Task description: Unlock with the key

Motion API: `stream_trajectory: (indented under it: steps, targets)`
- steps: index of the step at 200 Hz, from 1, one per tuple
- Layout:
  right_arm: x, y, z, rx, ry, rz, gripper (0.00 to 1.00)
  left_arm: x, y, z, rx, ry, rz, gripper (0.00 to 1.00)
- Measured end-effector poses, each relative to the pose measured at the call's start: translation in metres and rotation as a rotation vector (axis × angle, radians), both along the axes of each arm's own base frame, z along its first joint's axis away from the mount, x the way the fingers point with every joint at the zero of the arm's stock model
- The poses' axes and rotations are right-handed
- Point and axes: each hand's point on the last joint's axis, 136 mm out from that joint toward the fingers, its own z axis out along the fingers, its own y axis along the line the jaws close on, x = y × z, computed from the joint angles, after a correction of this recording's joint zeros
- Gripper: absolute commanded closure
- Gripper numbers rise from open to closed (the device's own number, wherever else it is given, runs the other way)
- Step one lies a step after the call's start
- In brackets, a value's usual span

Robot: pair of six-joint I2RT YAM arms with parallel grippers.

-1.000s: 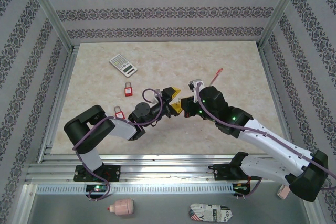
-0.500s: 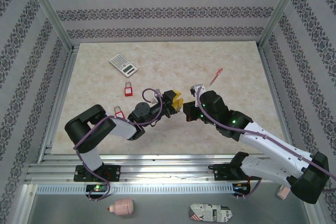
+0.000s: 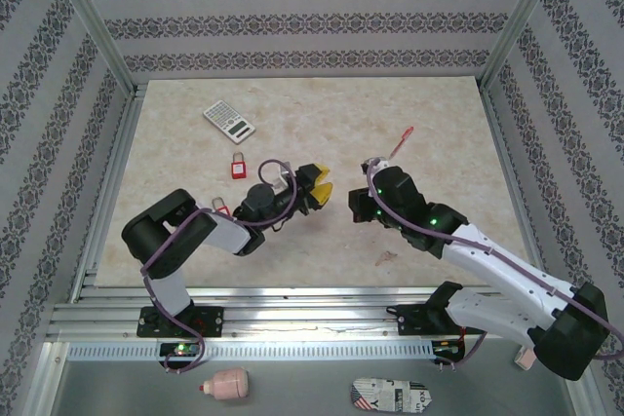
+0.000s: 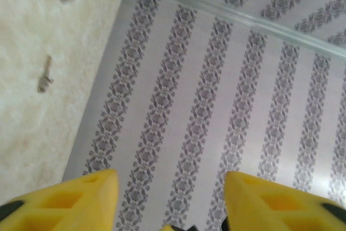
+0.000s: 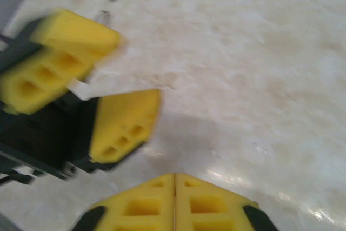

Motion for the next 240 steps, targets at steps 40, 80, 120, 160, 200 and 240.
stream_trajectory:
  steps: [40,80,120,160,200,240]
  targets:
    - [-0.017,-0.042,-0.056,-0.12,0.248,-0.19,0.36,0.007,0.026,-0.024,0.208,-0.036,0.009,0.19]
    - [-0.063,-0.091,-0.125,-0.29,0.502,-0.343,0.41,-0.01,0.033,0.003,0.407,-0.199,-0.054,0.16]
    - [-0.074,-0.115,-0.142,-0.337,0.57,-0.421,0.42,-0.02,0.046,0.021,0.517,-0.302,-0.076,0.16]
    - [-0.073,-0.119,-0.143,-0.331,0.574,-0.432,0.48,-0.025,0.062,-0.008,0.568,-0.253,-0.084,0.17]
    - [-0.074,-0.112,-0.145,-0.307,0.585,-0.379,0.51,-0.028,0.063,-0.016,0.57,-0.239,-0.101,0.17]
    - [-0.077,-0.107,-0.146,-0.298,0.605,-0.348,0.5,-0.028,0.062,-0.019,0.571,-0.232,-0.11,0.18]
